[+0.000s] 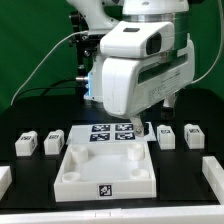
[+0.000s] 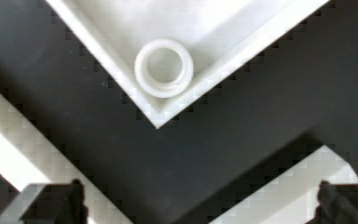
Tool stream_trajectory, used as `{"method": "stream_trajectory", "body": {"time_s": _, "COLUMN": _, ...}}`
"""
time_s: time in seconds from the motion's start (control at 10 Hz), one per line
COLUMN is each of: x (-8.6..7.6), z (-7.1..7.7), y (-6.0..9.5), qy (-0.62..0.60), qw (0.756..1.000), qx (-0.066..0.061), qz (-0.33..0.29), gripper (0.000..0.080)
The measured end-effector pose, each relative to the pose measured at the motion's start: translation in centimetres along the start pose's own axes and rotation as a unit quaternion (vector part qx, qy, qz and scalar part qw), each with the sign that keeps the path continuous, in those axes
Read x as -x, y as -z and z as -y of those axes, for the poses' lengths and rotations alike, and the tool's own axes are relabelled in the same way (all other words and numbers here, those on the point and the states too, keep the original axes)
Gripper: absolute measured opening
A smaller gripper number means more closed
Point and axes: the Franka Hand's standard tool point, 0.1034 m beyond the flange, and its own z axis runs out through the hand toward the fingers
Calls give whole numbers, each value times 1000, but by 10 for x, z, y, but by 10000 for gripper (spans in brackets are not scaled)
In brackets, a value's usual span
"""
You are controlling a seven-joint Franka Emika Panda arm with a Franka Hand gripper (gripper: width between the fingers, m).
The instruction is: Assemble one leg
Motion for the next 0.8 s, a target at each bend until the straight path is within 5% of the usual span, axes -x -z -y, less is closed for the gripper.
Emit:
{"method": "stream_trajectory", "body": {"time_s": 0.6, "x": 0, "z": 3, "y": -1, "qy": 8, "qw": 1000, "qx": -1, "qz": 1, "gripper": 650}}
{"method": "stream_trajectory", "body": {"time_s": 0.8, "x": 19, "z": 47, "y": -9, "qy": 104, "qw": 995, "qx": -2, "qz": 2, "gripper": 650}}
